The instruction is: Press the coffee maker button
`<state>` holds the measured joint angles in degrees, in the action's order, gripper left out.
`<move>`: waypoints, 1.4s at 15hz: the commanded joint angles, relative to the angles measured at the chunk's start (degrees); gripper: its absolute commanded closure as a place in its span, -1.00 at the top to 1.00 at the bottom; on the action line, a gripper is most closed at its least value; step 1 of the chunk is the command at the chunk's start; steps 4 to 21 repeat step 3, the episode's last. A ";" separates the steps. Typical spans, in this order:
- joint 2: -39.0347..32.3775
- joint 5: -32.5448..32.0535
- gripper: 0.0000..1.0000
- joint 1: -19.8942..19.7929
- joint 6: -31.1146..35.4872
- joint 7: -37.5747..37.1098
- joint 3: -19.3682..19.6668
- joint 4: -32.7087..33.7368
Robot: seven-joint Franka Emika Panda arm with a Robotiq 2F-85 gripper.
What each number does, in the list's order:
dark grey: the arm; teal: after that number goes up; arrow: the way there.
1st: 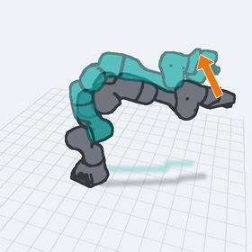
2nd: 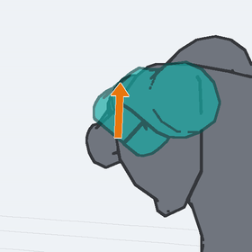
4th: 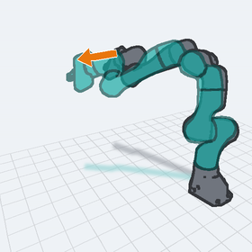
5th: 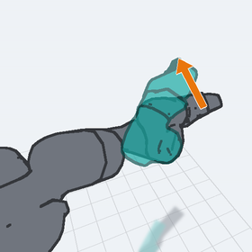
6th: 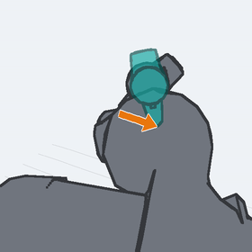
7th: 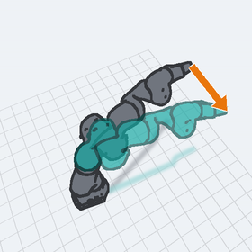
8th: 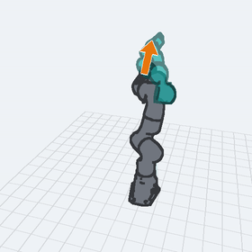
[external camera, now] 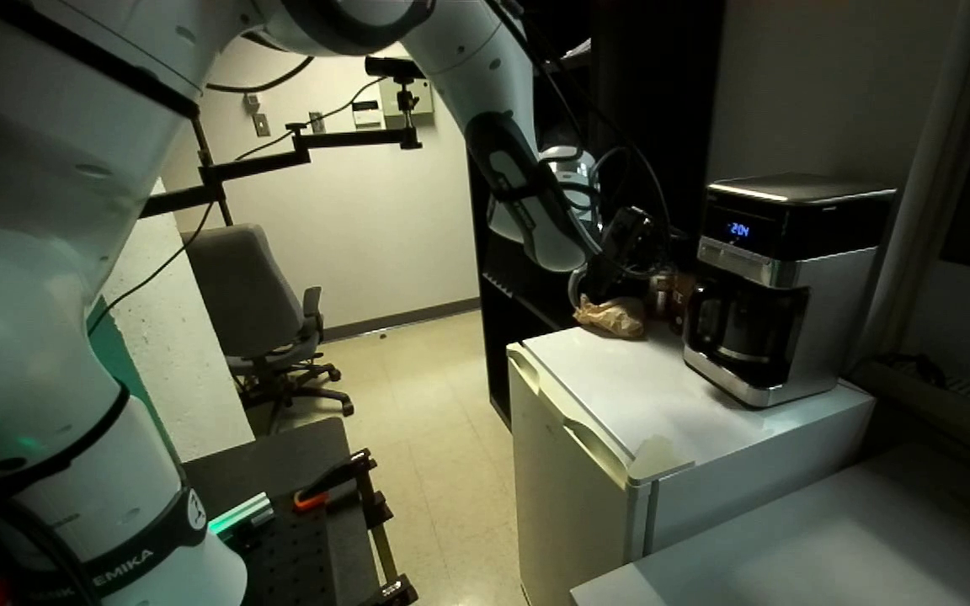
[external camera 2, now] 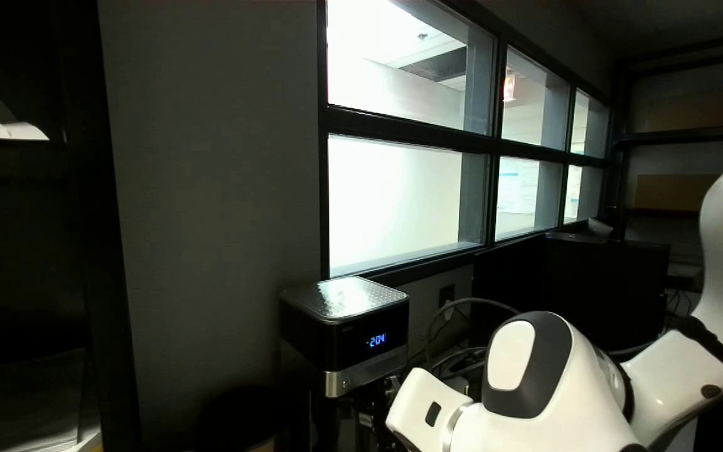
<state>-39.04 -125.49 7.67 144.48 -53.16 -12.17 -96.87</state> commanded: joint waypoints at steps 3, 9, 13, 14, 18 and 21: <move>7.47 -3.28 -1.00 -1.39 -0.42 -4.14 -1.30 -9.75; 7.47 -3.28 -1.00 -1.39 -0.42 -4.14 -1.30 -9.75; 7.47 -3.28 -1.00 -1.39 -0.42 -4.14 -1.30 -9.75; 7.47 -3.28 -1.00 -1.39 -0.42 -4.14 -1.30 -9.75; 7.47 -3.28 -1.00 -1.39 -0.42 -4.14 -1.30 -9.75; 7.47 -3.28 -1.00 -1.39 -0.42 -4.14 -1.30 -9.75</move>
